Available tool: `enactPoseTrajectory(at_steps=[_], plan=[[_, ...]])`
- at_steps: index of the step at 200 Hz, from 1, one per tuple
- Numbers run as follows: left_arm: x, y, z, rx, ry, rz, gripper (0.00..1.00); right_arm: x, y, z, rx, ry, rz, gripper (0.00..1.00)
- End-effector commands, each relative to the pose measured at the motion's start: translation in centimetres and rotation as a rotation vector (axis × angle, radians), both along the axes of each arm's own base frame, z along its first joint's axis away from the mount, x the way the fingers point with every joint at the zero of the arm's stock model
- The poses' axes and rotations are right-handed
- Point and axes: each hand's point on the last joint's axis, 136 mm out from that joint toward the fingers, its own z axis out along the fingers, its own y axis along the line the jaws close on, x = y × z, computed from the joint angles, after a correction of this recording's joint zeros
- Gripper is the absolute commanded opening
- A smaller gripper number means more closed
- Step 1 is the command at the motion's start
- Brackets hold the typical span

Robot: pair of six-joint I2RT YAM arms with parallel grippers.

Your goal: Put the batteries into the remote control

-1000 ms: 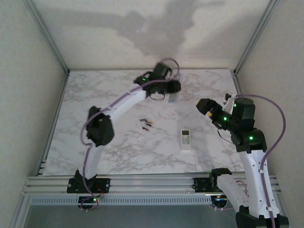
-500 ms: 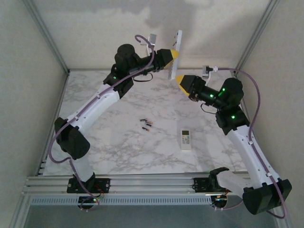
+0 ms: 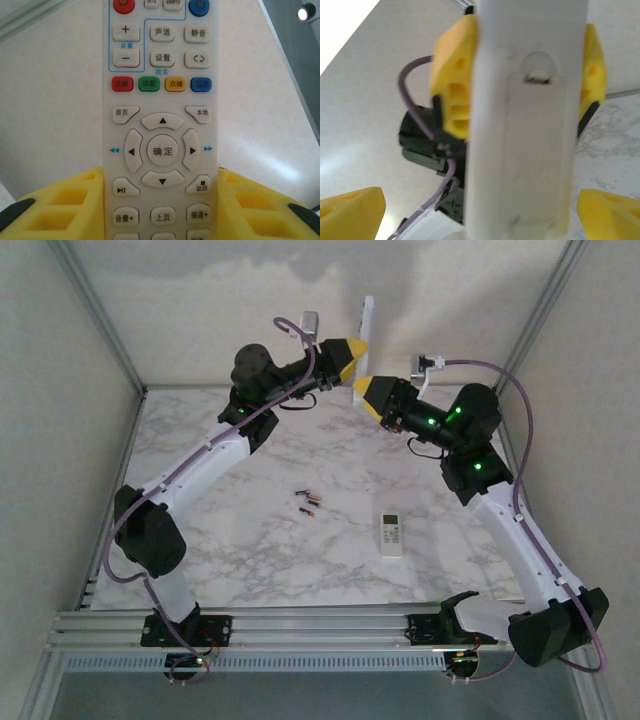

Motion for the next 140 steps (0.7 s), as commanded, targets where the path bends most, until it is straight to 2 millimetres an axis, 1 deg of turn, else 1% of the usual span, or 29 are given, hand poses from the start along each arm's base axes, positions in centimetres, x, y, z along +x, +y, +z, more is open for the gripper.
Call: enactPoseTrajectory(at_steps=[1, 14, 34, 47, 60, 73, 81, 86, 93, 98, 103, 108, 113, 123, 125, 127, 140], plan=[[-3.8, 0.8, 4.2, -0.068, -0.106, -0.062, 0.27, 0.6, 0.1, -0.1, -0.028, -0.006, -0.033, 0.98], [-3.8, 0.7, 4.3, -0.07, -0.108, -0.062, 0.27, 0.8, 0.4, -0.3, -0.024, 0.003, -0.021, 0.95], [-3.4, 0.5, 3.6, -0.061, -0.095, -0.059, 0.27, 0.8, 0.7, 0.3, 0.003, -0.008, 0.004, 0.79], [-3.3, 0.3, 3.1, -0.06, -0.084, -0.066, 0.27, 0.8, 0.8, 0.5, 0.007, -0.011, 0.007, 0.65], [-3.2, 0.3, 2.9, -0.057, -0.082, -0.063, 0.27, 0.8, 0.8, 0.8, 0.008, -0.02, 0.008, 0.56], [-3.1, 0.4, 2.8, -0.044, -0.091, -0.049, 0.3, 0.6, 0.9, 1.0, 0.005, -0.027, 0.013, 0.44], [-2.9, 0.4, 2.7, -0.029, -0.099, -0.035, 0.35, 0.6, 0.8, 0.9, -0.002, -0.027, 0.01, 0.37], [-2.8, 0.5, 2.8, -0.02, -0.11, -0.02, 0.41, 0.7, 0.8, 0.8, -0.009, -0.022, 0.005, 0.32], [-2.5, 0.7, 2.6, 0.004, -0.11, 0.009, 0.54, 0.7, 0.7, 0.5, -0.022, -0.011, -0.006, 0.28], [-2.2, 0.9, 2.6, 0.024, -0.117, 0.035, 0.67, 0.7, 0.6, 0.3, -0.034, -0.004, -0.014, 0.28], [-1.9, 1.2, 2.4, 0.053, -0.118, 0.067, 0.78, 0.7, 0.5, 0.0, -0.051, 0.0, -0.023, 0.28], [-1.4, 1.5, 2.0, 0.087, -0.113, 0.108, 0.86, 0.6, 0.4, -0.3, -0.071, -0.003, -0.033, 0.28], [-1.0, 2.0, 1.8, 0.129, -0.119, 0.154, 0.92, 0.6, 0.2, -0.8, -0.102, -0.005, -0.05, 0.27], [-0.3, 3.2, 1.3, 0.221, -0.13, 0.256, 0.99, 0.5, -0.3, -1.8, -0.186, -0.025, -0.095, 0.28], [-0.3, 3.5, 1.6, 0.233, -0.143, 0.276, 0.99, 0.4, -0.4, -2.2, -0.211, -0.03, -0.109, 0.28], [-0.1, 3.8, 1.3, 0.256, -0.133, 0.296, 0.99, 0.5, -0.5, -2.4, -0.233, -0.04, -0.124, 0.28], [0.5, 6.0, 0.9, 0.349, -0.119, 0.423, 0.99, 0.6, -1.5, -4.3, -0.416, -0.087, -0.218, 0.28]])
